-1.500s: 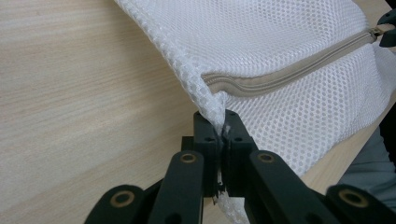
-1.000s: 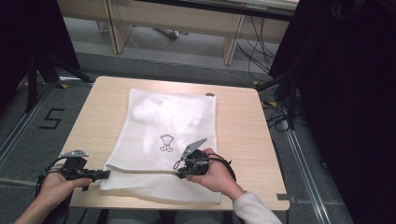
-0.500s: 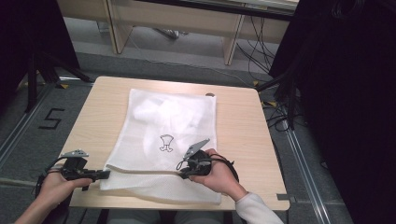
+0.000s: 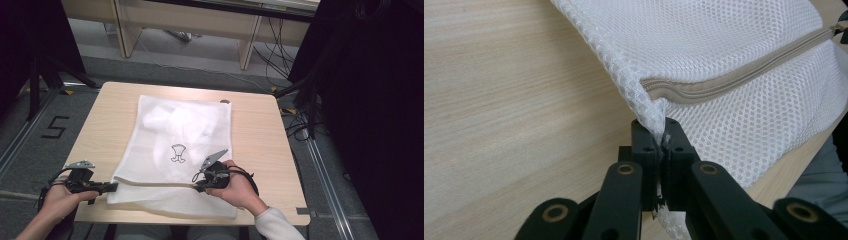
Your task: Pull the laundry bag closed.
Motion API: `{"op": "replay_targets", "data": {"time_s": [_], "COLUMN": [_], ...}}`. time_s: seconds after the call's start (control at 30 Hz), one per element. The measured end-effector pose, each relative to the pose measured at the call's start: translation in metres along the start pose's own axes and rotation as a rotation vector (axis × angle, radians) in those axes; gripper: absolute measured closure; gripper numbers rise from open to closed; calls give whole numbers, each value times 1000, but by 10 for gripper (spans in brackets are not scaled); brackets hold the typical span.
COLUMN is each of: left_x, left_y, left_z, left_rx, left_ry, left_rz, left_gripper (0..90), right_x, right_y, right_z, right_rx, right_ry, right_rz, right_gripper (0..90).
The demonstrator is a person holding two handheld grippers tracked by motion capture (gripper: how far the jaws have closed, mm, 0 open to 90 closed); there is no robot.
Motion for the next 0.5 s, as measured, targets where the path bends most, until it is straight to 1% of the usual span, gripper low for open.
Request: {"op": "replay_targets", "data": {"time_s": [0.03, 0.07, 0.1, 0.13, 0.17, 0.2, 0.23, 0.27, 0.3, 0.33, 0.37, 0.4, 0.47, 0.5], "left_x": [0, 0, 0, 0, 0, 0, 0, 0, 0, 0, 0, 0, 0, 0], "left_y": [0, 0, 0, 0, 0, 0, 0, -1, 0, -1, 0, -1, 0, -1], "left_z": [0, 0, 0, 0, 0, 0, 0, 0, 0, 0, 0, 0, 0, 0], "left_rx": [5, 4, 7, 8, 1, 5, 7, 6, 6, 3, 7, -1, 6, -1], "left_ry": [3, -1, 1, -2, -1, 3, 1, -3, 0, -5, -2, -8, -1, -10], "left_rz": [-2, -3, -7, -15, -2, -1, -7, -11, -6, -5, -11, -7, -3, -7], "left_gripper": [861, 861, 861, 861, 861, 861, 861, 861, 861, 861, 861, 861, 861, 861], "right_x": [0, 2, 2, 2, 3, 4, 4, 4, 4, 5, 5, 5, 6, 6], "right_y": [-1, 0, 0, 2, 3, 1, 2, 3, 3, 4, 4, 4, 5, 5], "right_z": [-1, -2, -2, -2, -3, -4, -4, -5, -6, -6, -7, -8, -9, -10], "right_rx": [-19, -15, -14, 8, 10, -19, -8, -4, -8, 0, -13, -16, -8, -14], "right_ry": [-4, -7, -9, 1, 4, -3, -3, -3, -1, 0, -4, -2, 5, 4], "right_rz": [-4, -1, -10, -3, -6, -4, -1, -8, -4, -8, -4, -8, -7, -8], "right_gripper": [823, 823, 823, 823, 823, 823, 823, 823, 823, 823, 823, 823, 823, 823]}}
Point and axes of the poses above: each handheld gripper's, and its own axes: x roughly backward along the jaws, z roughly out of its top, y roughly to its right, the point moved 1 cm from there along -x, roughly forward along the jaws, and after that the axes turned 4 degrees about -x, right-handed, at the moved point
